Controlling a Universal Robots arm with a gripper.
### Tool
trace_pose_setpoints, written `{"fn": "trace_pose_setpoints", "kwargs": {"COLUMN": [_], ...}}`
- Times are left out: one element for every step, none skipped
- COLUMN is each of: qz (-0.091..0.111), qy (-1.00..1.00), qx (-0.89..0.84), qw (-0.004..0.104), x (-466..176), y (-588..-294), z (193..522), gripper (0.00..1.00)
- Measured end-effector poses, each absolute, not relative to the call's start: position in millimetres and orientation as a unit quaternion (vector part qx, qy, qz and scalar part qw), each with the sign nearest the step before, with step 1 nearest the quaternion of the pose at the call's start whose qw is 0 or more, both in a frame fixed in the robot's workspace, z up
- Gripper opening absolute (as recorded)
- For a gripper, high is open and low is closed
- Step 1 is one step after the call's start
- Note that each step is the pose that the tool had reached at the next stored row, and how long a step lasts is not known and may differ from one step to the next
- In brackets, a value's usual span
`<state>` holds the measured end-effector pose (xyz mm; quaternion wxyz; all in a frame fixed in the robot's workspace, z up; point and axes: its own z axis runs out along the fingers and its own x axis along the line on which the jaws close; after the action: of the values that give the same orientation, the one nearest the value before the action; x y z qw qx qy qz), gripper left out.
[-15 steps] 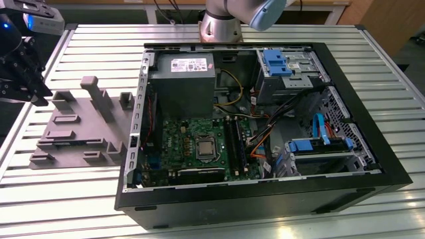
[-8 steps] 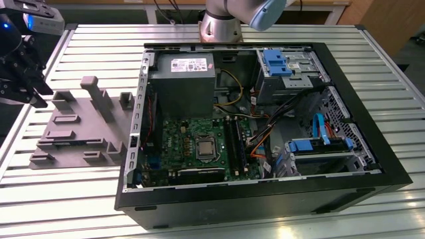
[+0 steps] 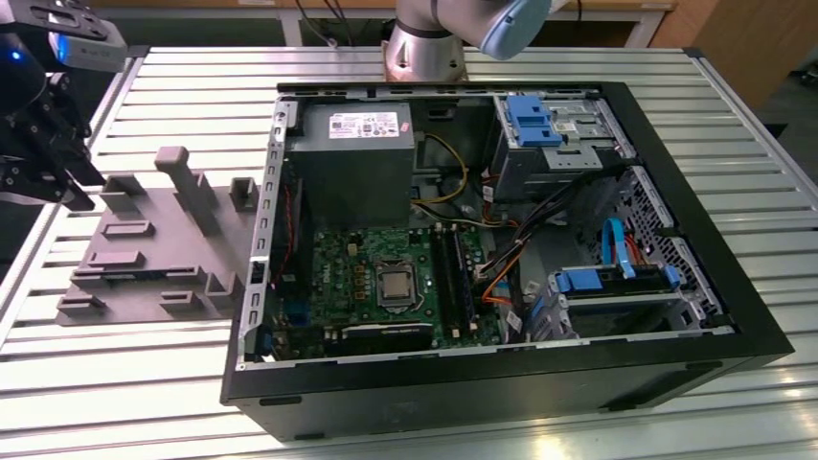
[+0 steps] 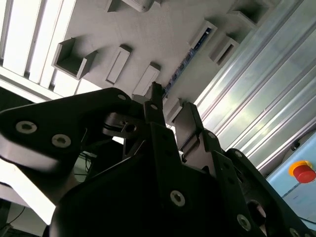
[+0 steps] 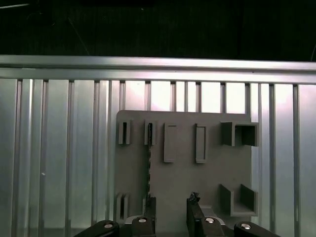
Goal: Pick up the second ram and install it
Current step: 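Pick up the second ram and move it above second insertion slot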
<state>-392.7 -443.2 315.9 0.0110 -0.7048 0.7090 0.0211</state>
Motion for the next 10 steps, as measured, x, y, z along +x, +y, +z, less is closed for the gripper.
{"fn": "trace_pose_setpoints", "kwargs": {"qz": [0.021,0.021,0.021,0.021,0.021,0.021,0.021,0.021,0.021,0.021], "qy": [0.709,0.709,0.709,0.709,0.709,0.709,0.709,0.709,0.709,0.709], "qx": [-0.705,-0.705,-0.705,-0.705,-0.705,-0.705,-0.705,-0.705,-0.705,-0.705], "qw": [0.011,0.011,0.011,0.011,0.011,0.011,0.011,0.011,0.011,0.011], "x": [-392.6,-392.7,-392.6,-392.7,-392.7,-392.7,-392.6,-392.6,-392.6,-392.6], "y": [-443.2,-443.2,-443.2,-443.2,-443.2,-443.2,-443.2,-443.2,-443.2,-443.2], "z": [314.5,313.3,312.6,312.6,312.6,312.6,312.6,312.5,312.4,312.4], "gripper": [0.38,0.38,0.38,0.38,0.38,0.38,0.38,0.38,0.38,0.38]}}
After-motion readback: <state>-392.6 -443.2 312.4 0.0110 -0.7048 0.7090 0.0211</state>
